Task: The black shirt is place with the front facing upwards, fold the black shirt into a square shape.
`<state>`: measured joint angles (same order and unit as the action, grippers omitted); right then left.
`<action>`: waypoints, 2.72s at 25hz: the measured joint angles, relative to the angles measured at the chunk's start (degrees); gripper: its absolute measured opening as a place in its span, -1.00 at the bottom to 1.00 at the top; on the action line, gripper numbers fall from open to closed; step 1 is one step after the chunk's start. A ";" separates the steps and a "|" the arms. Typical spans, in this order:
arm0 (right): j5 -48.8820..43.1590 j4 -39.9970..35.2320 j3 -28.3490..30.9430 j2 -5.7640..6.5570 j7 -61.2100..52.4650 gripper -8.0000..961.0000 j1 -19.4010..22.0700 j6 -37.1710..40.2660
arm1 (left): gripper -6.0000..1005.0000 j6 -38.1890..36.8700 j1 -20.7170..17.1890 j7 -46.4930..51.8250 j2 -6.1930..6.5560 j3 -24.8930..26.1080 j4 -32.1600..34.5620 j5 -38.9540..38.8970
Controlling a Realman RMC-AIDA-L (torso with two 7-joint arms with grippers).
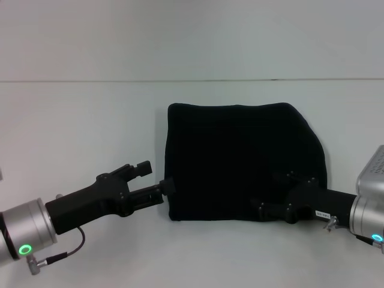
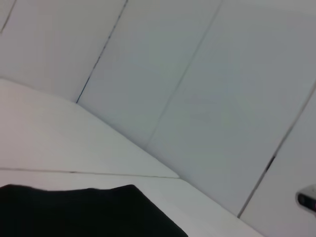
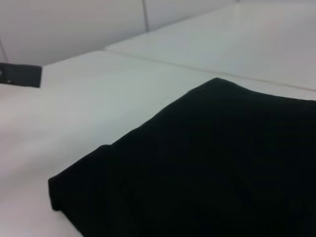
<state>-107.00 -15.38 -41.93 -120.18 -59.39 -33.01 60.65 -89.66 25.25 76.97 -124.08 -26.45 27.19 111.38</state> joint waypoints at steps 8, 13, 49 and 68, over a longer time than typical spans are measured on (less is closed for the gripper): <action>1.28 -5.07 2.82 0.46 0.20 0.97 5.19 12.77 | 0.89 1.55 3.47 16.55 1.37 -0.10 0.52 1.77; 1.31 -8.89 3.60 0.57 0.18 0.97 10.55 22.89 | 0.89 7.57 7.57 35.89 2.89 -0.85 0.62 5.27; -3.72 -9.57 3.32 0.57 1.65 0.97 15.97 24.43 | 0.71 17.73 16.40 66.53 1.24 -9.62 -2.72 17.40; -3.38 -9.58 3.35 0.66 1.12 0.97 15.83 25.07 | -0.15 20.43 15.69 65.55 1.39 -12.57 -2.49 17.83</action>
<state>-110.39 -24.96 -38.58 -119.53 -58.27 -17.17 85.72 -69.23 40.94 142.52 -122.69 -39.01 24.70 129.20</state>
